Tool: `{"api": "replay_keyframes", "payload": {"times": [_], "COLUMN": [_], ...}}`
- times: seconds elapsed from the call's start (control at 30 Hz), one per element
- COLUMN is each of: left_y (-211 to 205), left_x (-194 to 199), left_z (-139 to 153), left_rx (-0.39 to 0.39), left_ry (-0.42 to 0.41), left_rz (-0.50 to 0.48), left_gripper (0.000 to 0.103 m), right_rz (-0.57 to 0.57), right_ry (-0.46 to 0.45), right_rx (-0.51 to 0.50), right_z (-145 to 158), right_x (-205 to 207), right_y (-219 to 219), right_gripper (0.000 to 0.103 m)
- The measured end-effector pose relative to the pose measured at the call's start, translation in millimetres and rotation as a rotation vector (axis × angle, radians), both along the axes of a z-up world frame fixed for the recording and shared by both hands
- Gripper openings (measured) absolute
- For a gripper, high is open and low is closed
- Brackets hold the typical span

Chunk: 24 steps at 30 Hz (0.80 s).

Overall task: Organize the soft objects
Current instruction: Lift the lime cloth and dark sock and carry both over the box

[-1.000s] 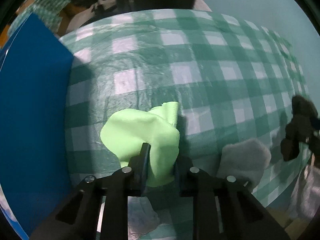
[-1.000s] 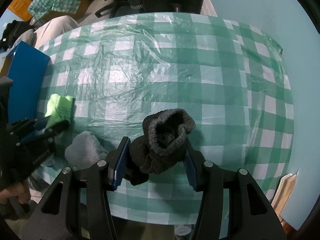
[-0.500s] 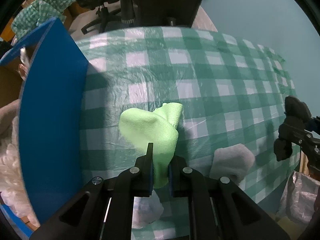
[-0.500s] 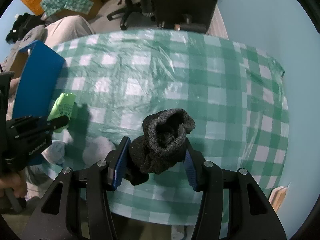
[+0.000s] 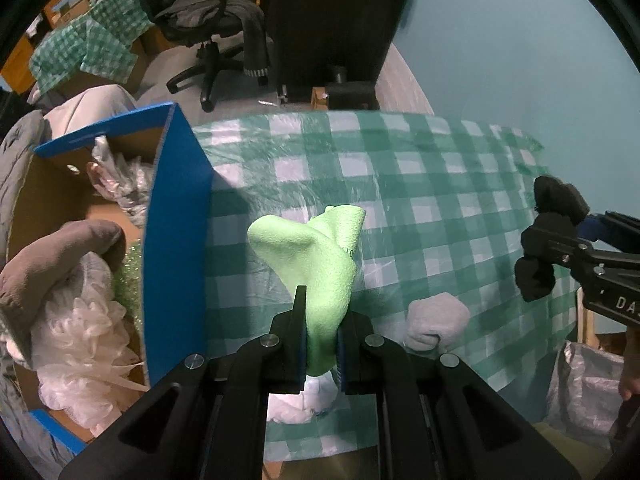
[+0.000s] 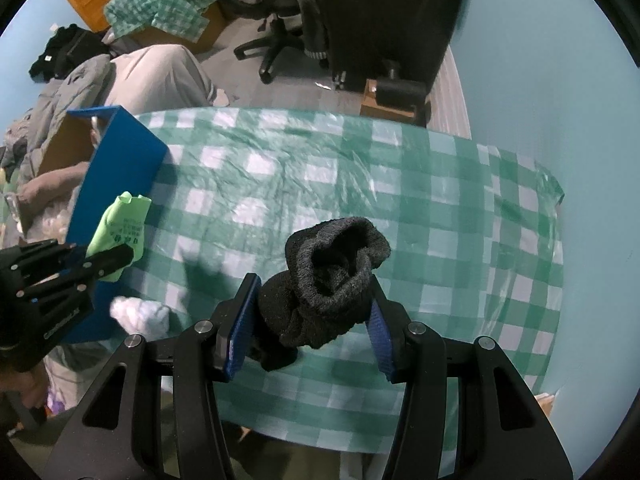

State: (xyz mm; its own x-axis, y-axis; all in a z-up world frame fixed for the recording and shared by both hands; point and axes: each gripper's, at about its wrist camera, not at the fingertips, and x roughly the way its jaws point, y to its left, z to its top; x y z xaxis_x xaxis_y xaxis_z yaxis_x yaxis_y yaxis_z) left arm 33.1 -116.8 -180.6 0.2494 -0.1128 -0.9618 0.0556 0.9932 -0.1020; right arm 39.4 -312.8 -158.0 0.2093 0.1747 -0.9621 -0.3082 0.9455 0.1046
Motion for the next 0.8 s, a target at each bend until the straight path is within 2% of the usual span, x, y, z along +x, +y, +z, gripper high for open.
{"api": "replay_keyframes", "payload": {"times": [0.8], "left_y": [52.2], "left_x": [-13.7], "left_z": [50.0], "left_rx": [-0.011], "left_ry": [-0.089], "left_rz": [0.063], "left_gripper": [0.011], "right_rz": [0.118], "right_ry": [-0.056], "right_rx": [0.039], "right_z": [45.1], "right_x": [3.5], "right_y": [73.1], "right_gripper": [0.051]}}
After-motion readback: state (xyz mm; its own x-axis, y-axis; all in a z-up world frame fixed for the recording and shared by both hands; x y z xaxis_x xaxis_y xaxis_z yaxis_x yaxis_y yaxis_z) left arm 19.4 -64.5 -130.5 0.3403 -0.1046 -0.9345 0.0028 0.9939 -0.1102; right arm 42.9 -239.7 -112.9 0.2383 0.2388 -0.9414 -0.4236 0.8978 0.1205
